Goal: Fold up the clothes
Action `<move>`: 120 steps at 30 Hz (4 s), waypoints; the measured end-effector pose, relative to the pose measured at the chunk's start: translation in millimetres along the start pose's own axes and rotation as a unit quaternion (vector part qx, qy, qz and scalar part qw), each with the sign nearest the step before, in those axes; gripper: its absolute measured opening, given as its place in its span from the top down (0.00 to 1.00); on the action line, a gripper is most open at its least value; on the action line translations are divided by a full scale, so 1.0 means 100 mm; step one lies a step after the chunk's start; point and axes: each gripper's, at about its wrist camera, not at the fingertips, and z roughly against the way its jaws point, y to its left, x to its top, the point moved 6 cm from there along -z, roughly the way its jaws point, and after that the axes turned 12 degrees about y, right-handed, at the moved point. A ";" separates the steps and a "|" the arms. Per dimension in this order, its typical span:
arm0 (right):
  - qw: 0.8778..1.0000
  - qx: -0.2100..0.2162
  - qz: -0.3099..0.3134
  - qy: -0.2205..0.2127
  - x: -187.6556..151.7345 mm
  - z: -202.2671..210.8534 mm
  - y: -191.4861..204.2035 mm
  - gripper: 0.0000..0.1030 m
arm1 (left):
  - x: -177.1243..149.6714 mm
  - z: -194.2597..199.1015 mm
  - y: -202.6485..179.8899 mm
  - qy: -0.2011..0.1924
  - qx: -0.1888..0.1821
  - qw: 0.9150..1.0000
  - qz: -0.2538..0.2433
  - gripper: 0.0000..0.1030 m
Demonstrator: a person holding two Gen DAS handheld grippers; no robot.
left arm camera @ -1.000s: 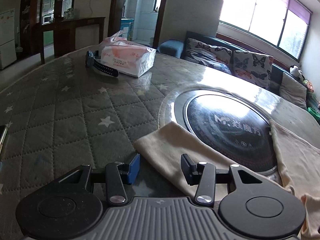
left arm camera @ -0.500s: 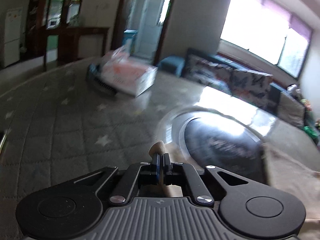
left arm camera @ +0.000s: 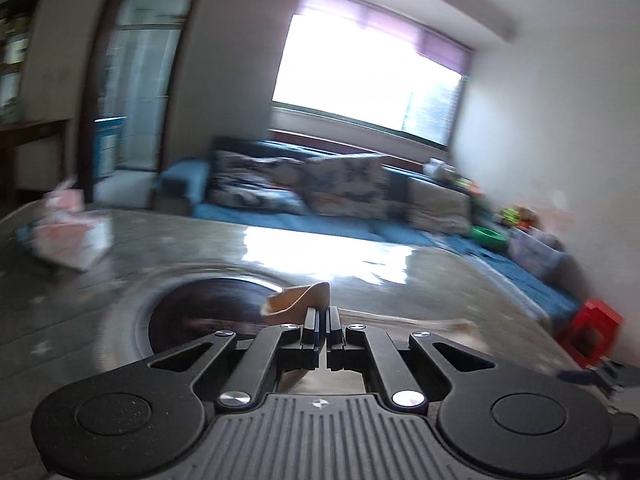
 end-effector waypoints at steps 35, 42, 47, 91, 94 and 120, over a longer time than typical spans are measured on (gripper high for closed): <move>0.997 0.043 -0.071 -0.001 0.00 0.03 -0.23 0.21 | -0.72 -0.53 -0.76 0.124 -0.096 0.976 -0.152 0.78; 0.994 0.085 -0.052 0.038 -0.03 -0.18 -0.02 0.42 | -0.62 -0.77 -0.07 0.124 0.036 0.987 -0.096 0.78; 0.992 0.105 -0.042 0.053 -0.05 -0.26 0.10 0.58 | -0.65 -0.88 0.23 0.139 0.061 0.986 -0.062 0.71; 0.989 0.120 0.063 0.063 -0.16 -0.16 0.52 0.67 | -0.94 -0.55 -0.15 0.144 -0.047 0.978 -0.143 0.85; 0.989 0.115 0.063 0.064 -0.22 -0.10 0.49 0.67 | -0.97 -0.51 -0.10 0.138 -0.041 0.978 -0.152 0.81; 0.986 0.079 0.130 0.069 -0.43 0.38 0.40 0.42 | -1.47 -0.15 -0.52 0.095 -0.061 0.920 -0.376 0.61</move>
